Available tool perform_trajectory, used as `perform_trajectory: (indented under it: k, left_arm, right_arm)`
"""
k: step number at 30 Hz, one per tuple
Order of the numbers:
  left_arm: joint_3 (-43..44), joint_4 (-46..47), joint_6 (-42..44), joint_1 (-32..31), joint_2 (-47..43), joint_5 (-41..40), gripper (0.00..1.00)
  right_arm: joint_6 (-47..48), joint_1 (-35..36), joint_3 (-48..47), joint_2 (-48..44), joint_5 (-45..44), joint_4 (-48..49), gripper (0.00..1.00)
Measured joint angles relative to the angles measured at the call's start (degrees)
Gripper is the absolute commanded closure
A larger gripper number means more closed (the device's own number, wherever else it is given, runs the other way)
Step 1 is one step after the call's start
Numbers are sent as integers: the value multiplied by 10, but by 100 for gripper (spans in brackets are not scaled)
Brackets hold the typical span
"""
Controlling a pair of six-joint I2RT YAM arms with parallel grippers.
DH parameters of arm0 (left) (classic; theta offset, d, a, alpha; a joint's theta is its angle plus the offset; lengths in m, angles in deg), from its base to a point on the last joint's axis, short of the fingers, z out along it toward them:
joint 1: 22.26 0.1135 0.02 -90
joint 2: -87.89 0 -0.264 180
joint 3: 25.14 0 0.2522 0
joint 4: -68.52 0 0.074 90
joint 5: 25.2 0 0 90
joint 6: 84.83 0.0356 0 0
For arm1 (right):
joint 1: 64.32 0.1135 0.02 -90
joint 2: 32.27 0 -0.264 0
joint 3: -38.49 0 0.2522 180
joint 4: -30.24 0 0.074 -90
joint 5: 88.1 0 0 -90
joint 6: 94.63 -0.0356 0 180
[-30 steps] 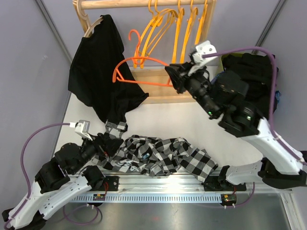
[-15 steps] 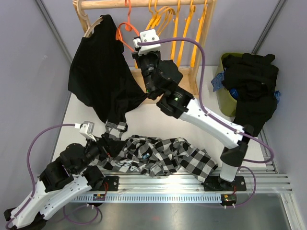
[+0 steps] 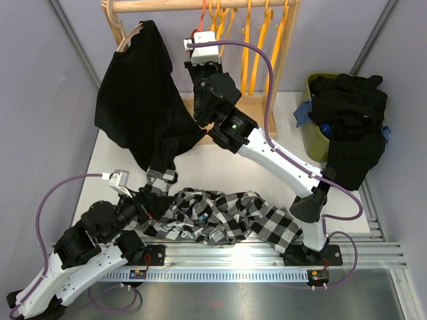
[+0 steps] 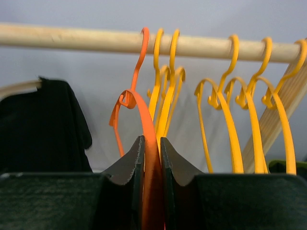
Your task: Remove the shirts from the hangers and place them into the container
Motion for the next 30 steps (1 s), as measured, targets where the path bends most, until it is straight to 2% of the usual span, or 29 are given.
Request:
perform_trajectory:
  k: [5, 9, 10, 11, 12, 15, 16, 26, 30]
  left_arm:
    - [0, 0, -1, 0, 0, 0, 1]
    - [0, 0, -2, 0, 0, 0, 1]
    - [0, 0, -2, 0, 0, 0, 1]
    - [0, 1, -2, 0, 0, 0, 1]
    - [0, 2, -2, 0, 0, 0, 1]
    - [0, 7, -2, 0, 1, 0, 1]
    - [0, 9, -2, 0, 2, 0, 1]
    - [20, 17, 7, 0, 31, 0, 1]
    - [33, 17, 13, 0, 33, -2, 1]
  right_arm:
    - [-92, -11, 78, -50, 20, -104, 100]
    - [-148, -17, 159, -120, 47, -136, 100]
    - [-157, -18, 174, -137, 53, -141, 78]
    - [-165, -17, 187, -153, 59, -147, 67]
    - [-172, -16, 198, -168, 66, -153, 62]
    - [-182, -13, 218, -202, 68, -185, 21]
    - [-185, -13, 222, -210, 71, -194, 1]
    - [-195, -12, 266, -261, 108, -233, 1]
    - [-240, -9, 319, -326, 158, -281, 1]
